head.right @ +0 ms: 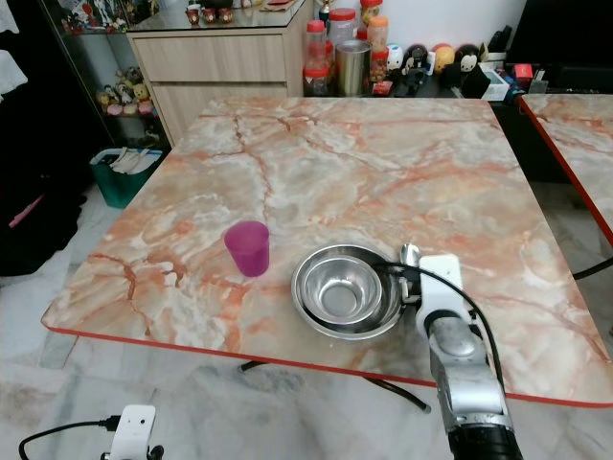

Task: Setting the table

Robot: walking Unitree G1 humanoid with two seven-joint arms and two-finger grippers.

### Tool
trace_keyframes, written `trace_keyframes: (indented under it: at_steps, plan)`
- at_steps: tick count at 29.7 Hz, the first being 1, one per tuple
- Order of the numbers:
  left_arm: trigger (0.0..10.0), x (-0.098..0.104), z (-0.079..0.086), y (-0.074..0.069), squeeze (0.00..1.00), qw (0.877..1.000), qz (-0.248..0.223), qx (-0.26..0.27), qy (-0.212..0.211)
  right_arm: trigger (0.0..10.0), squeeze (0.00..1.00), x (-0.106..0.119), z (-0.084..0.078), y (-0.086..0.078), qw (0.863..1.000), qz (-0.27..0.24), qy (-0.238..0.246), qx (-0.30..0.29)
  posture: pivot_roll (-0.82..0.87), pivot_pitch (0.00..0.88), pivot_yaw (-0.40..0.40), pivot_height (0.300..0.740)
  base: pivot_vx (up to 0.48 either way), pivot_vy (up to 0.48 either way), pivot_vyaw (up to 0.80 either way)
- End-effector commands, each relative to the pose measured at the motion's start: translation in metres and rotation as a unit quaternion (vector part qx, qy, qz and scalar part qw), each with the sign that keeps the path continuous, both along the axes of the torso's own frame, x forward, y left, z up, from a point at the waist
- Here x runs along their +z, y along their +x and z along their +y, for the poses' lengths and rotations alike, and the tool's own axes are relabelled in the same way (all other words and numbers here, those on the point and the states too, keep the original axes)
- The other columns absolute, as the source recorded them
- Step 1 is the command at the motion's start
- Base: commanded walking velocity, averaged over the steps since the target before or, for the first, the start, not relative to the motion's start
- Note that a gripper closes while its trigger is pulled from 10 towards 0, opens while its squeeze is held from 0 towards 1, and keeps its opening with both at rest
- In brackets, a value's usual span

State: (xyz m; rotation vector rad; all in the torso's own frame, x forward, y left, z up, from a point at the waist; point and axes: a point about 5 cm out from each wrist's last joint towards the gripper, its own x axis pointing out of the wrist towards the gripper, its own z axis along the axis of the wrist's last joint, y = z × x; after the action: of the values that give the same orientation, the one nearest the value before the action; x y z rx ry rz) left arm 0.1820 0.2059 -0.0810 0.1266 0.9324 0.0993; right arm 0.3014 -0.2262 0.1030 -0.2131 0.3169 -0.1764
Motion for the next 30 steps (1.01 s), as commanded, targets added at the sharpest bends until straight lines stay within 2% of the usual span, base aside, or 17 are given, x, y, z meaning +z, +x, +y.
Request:
trace_keyframes:
  at_steps: [1,9,12,15,21,28,30]
  plan:
    - [10.0,-0.001,0.004,-0.004,0.0,1.0,0.006,0.005,0.002,10.0,0.0,0.017,0.001,0.005,0.999,-0.039,0.001,-0.002,-0.03,0.048,0.073,0.74,0.0,0.0,0.0]
    - [10.0,-0.001,0.004,-0.003,0.0,1.0,0.006,0.004,-0.001,10.0,0.0,0.027,0.008,0.009,0.997,-0.072,0.013,0.003,-0.03,0.05,0.072,0.74,0.0,0.0,0.0]
    - [10.0,-0.001,0.003,-0.003,0.0,1.0,0.002,0.004,0.0,10.0,0.0,0.039,0.014,0.01,0.992,-0.123,0.024,0.009,-0.03,0.049,0.073,0.74,0.0,0.0,0.0]
    - [10.0,-0.001,0.003,-0.003,0.0,1.0,0.001,0.005,0.001,10.0,0.0,0.042,0.018,0.011,0.99,-0.138,0.033,0.01,-0.04,0.047,0.072,0.74,0.0,0.0,0.0]
    - [10.0,0.0,0.002,-0.001,0.0,1.0,-0.001,-0.005,0.014,10.0,0.0,0.05,0.038,0.017,0.984,-0.165,0.049,0.036,-0.04,0.046,0.072,0.74,0.0,0.0,0.0]
    - [10.0,0.0,0.002,-0.001,0.0,1.0,0.002,-0.01,0.027,10.0,0.0,0.057,0.054,0.023,0.979,-0.186,0.063,0.053,-0.04,0.042,0.067,0.74,0.0,-0.275,0.0]
    - [10.0,-0.001,0.003,-0.002,0.0,0.999,0.005,-0.014,0.03,10.0,0.0,0.057,0.057,0.025,0.979,-0.188,0.054,0.06,-0.04,0.04,0.067,0.74,0.0,-0.439,0.0]
